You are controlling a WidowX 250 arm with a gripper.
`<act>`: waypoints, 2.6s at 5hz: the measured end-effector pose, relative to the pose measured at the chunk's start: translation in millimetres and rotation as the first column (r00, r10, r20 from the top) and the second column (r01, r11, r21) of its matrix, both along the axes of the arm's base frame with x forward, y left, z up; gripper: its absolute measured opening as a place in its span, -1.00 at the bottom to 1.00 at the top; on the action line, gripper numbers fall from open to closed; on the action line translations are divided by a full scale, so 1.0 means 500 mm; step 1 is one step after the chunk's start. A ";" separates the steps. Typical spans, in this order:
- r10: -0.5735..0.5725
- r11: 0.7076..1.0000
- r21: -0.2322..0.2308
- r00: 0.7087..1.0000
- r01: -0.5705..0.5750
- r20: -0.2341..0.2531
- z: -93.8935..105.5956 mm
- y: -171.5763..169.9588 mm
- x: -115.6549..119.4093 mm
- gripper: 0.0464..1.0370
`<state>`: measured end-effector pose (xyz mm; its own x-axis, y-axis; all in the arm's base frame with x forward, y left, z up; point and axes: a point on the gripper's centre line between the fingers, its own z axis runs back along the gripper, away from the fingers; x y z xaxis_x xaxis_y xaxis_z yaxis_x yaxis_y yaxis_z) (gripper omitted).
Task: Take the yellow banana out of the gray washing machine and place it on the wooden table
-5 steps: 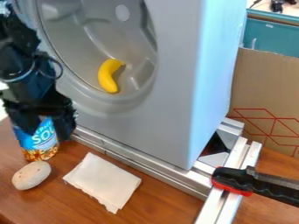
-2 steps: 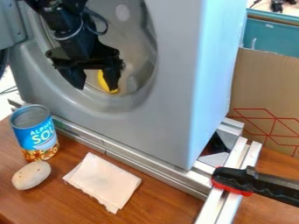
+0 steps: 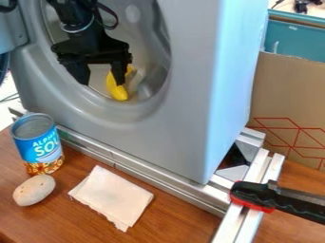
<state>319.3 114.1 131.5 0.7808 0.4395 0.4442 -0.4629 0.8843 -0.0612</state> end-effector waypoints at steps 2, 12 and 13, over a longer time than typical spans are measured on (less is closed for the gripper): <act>0.026 1.000 0.001 0.999 -0.026 -0.041 -0.034 0.024 0.044 0.93; 0.237 0.962 -0.052 0.917 -0.267 -0.320 -0.146 0.024 -0.246 -0.20; 0.201 0.971 -0.053 0.917 -0.233 -0.345 -0.152 0.004 -0.284 -0.20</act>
<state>177.1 116.3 55.5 0.7575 0.6411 0.1234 -0.6503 0.7576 0.0557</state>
